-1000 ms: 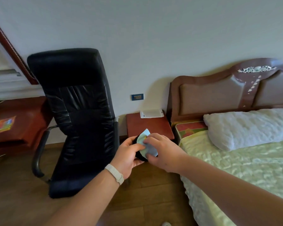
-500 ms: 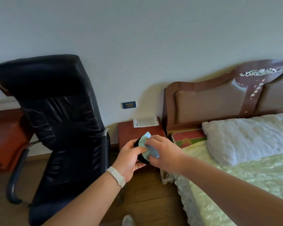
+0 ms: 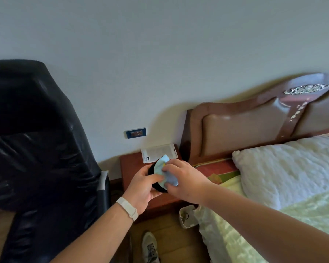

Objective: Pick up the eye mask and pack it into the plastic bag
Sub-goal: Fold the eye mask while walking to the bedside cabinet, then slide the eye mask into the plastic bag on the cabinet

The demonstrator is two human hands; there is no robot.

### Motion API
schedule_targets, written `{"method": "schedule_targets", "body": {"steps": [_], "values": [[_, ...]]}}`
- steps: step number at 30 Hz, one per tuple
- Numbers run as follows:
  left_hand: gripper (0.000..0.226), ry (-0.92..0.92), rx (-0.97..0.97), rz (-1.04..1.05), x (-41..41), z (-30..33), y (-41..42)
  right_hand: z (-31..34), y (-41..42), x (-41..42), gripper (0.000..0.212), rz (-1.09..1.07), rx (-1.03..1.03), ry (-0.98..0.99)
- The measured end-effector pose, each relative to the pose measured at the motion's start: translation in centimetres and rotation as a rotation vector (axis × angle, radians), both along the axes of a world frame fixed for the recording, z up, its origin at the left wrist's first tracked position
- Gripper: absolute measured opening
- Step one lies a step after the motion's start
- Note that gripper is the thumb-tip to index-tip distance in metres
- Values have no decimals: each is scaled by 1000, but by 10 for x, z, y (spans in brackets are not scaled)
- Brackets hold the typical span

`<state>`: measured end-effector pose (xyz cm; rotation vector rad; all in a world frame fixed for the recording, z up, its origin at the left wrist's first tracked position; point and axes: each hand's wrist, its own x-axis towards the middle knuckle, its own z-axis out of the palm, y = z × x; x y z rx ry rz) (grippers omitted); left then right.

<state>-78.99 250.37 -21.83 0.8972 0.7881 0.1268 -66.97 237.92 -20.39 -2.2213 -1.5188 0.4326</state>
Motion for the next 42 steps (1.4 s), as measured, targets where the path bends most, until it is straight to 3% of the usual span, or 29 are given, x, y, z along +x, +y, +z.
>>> {"method": "schedule_targets", "body": {"steps": [9, 25, 35, 42], "values": [[36, 87, -63, -3, 42, -35, 119, -29, 116, 49, 37, 17, -115, 69], [35, 246, -95, 172, 98, -79, 183, -74, 199, 145, 36, 119, -181, 170], [31, 382, -114, 404, 126, -139, 218, -156, 228, 220, 37, 79, -398, 189], [31, 430, -110, 366, 138, -205, 258, -243, 248, 220, 38, 3, -519, 254]]}}
